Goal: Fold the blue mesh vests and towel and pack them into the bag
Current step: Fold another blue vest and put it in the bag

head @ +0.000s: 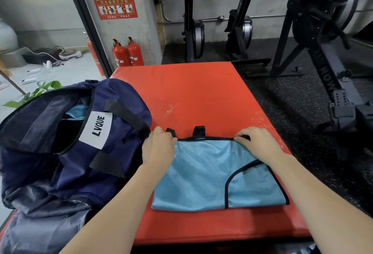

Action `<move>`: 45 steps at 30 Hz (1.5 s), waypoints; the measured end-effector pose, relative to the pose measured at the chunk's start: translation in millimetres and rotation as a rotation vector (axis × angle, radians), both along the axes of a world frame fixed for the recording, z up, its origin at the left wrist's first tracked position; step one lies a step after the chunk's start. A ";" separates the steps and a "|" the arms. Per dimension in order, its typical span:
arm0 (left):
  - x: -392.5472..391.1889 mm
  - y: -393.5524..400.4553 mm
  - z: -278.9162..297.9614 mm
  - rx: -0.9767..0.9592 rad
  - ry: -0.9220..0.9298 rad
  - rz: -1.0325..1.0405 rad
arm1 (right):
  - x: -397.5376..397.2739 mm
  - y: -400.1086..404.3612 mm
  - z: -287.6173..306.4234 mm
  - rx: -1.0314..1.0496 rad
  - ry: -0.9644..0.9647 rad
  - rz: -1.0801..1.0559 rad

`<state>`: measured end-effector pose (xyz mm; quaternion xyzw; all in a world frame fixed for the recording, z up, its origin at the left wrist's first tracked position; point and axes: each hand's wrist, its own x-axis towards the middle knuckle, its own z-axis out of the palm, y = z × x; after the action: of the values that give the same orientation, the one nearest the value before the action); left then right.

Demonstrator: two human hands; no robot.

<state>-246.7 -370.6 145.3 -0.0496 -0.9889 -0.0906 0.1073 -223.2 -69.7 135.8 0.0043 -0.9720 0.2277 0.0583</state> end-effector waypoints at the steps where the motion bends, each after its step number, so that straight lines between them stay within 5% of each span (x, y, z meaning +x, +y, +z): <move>1: 1.8 2.2 0.5 0.038 -0.019 0.008 | -0.4 -0.3 -0.9 0.009 0.013 0.009; 8: 10.4 13.5 -5.8 0.227 -0.034 -0.018 | 2.1 2.7 7.2 0.140 -0.057 0.020; 21: -12.7 114.5 -16.0 -0.086 -0.333 -0.391 | 70.9 4.4 29.5 -0.064 -0.453 0.214; 26: 10.9 116.6 -7.5 -0.050 -0.286 -0.435 | 94.3 4.9 34.2 0.029 -0.284 0.196; 32: 68.6 42.3 0.4 0.156 -0.232 -0.565 | 123.9 -11.6 40.0 -0.113 -0.106 0.295; 39: 128.0 -24.4 -14.4 0.243 -0.192 -0.597 | 151.2 -36.3 22.6 0.190 -0.170 0.468; 45: 140.1 -37.0 -13.6 0.310 -0.237 -0.552 | 153.4 -44.2 15.2 0.326 -0.028 0.440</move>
<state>-106.7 -407.6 131.7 -0.2875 -0.9183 -0.2704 -0.0305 -69.8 -113.9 150.9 0.2214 -0.9722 0.0754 -0.0073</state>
